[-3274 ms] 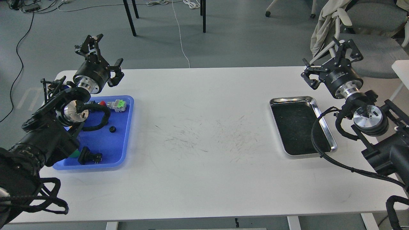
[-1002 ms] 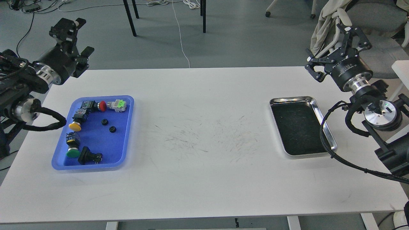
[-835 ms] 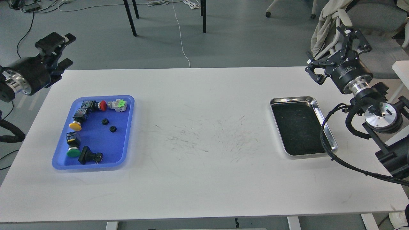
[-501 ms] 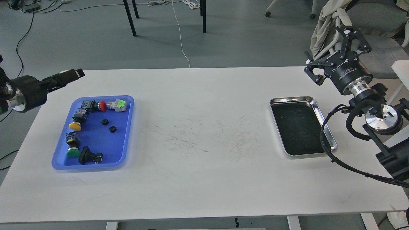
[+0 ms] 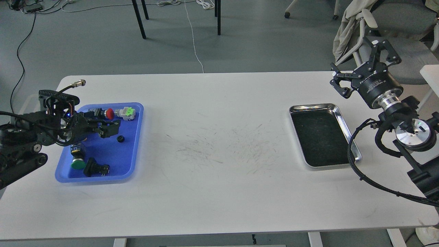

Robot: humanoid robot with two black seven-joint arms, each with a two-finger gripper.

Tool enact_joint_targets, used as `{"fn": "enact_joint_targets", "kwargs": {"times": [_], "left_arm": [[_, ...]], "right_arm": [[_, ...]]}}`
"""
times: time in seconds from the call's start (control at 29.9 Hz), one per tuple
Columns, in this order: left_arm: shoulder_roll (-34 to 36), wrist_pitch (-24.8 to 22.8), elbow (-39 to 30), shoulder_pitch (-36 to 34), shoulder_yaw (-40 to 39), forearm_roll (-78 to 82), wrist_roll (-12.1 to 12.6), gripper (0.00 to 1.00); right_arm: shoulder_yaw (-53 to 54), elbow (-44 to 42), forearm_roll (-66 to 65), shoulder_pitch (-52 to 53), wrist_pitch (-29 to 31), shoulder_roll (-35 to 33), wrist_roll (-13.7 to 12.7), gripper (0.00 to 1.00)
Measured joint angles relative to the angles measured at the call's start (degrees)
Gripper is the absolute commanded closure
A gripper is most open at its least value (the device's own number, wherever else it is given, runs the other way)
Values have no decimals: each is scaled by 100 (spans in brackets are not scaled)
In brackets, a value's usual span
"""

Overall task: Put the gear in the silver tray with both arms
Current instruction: 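Grasp a small black gear with the left gripper and lift it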

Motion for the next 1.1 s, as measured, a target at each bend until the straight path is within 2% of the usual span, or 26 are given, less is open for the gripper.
{"fn": "enact_joint_targets", "kwargs": {"times": [0.13,0.5,0.87,1.0,1.1], "left_arm": [[-127,-38,207,105,5,-82,74,9],[-459,-22,653,191,-11,-544,78,9],[-1093,43,1438,282,-32,-578,-15,9],[-1169,56,1655,294,-23,-579,-77,13],[-1225,60,1787,297,-8,-578,-101,23]], "right_arm": [[3,0,1,-1,34,0,0,1],[-19,1,2,-2,42,-2,-4,1],[-58,-19,-6,-41,42,-1,-4,1],[-59,-21,-6,-45,42,-8,-4,1],[-71,-25,-6,-45,42,-7,-4,1]]}}
